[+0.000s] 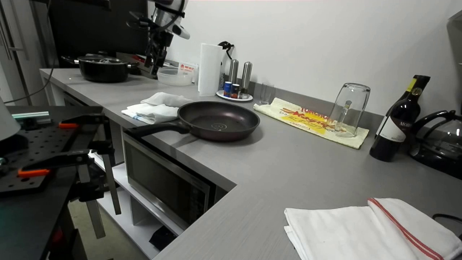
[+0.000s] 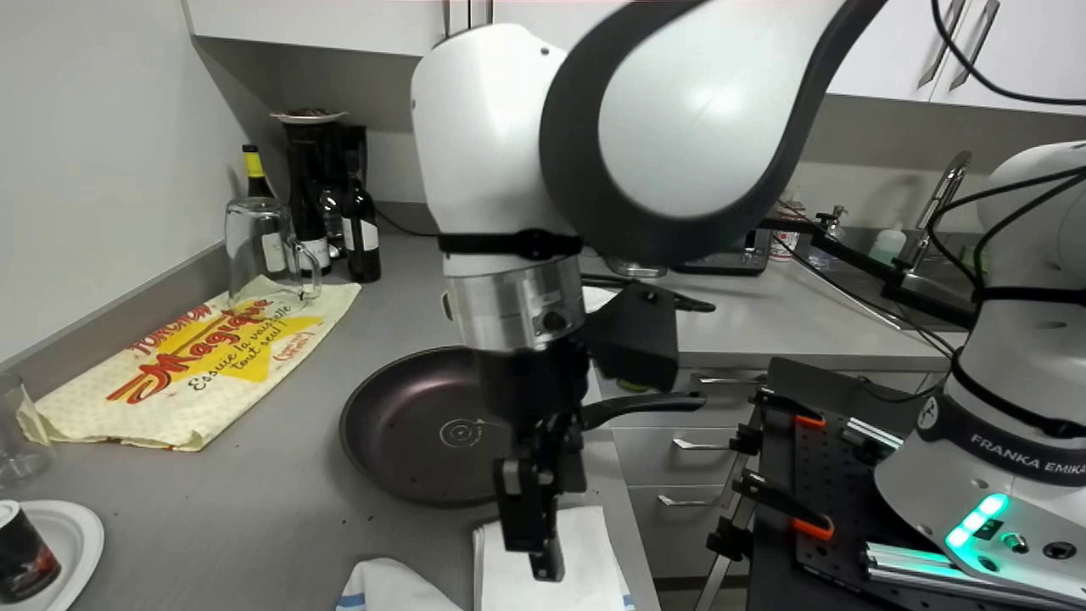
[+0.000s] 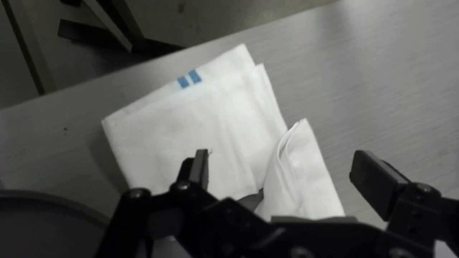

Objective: Pick the cloth and use it to wipe the cloth

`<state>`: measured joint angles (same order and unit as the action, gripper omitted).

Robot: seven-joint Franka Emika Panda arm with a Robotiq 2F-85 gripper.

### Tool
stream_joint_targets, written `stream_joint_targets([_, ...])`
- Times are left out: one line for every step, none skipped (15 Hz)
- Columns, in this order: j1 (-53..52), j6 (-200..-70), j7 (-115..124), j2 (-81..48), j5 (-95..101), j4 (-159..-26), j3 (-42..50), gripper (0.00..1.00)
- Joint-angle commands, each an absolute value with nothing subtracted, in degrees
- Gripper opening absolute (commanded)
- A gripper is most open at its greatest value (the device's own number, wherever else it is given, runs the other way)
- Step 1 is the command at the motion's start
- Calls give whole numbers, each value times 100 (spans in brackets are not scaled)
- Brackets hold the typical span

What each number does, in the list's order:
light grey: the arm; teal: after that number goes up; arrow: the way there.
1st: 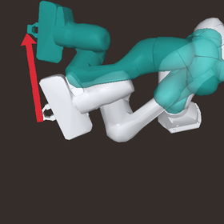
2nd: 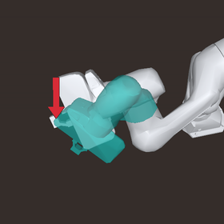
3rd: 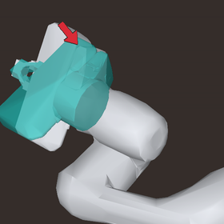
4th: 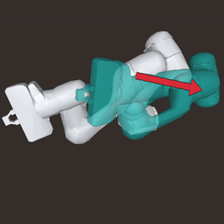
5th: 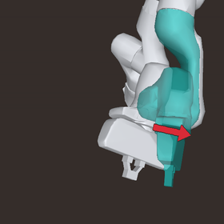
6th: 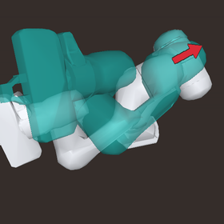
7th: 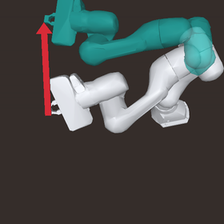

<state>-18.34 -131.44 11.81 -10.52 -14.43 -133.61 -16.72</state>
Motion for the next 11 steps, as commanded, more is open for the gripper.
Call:
stream_joint_targets([-1612, -12268, 495, 398, -2349, -14256, -1815, 100])
stream_joint_targets([-1629, -12115, 444, 735, -2382, -14458, -1755, 100])
stream_joint_targets([-1632, -12048, 398, 1066, -2357, -14680, -1693, 100])
stream_joint_targets([-1632, -11994, 330, 1403, -2332, -14901, -1631, 100])
stream_joint_targets([-1633, -11972, 262, 1723, -2300, -15119, -1559, 100])
stream_joint_targets([-1642, -11927, 175, 2049, -2261, -15326, -1485, 100])
stream_joint_targets([-1642, -11924, 53, 2371, -2215, -15537, -1397, 100])
stream_joint_targets([-1653, -11849, -109, 2689, -2220, -15726, -1279, 100])
stream_joint_targets([-1674, -11990, 221, 1856, -2150, -15209, -1411, 100])
stream_joint_targets([-1677, -11961, 115, 2144, -2147, -15397, -1330, 100])
stream_joint_targets([-1681, -11945, 70, 2358, -2144, -15533, -1285, 100])
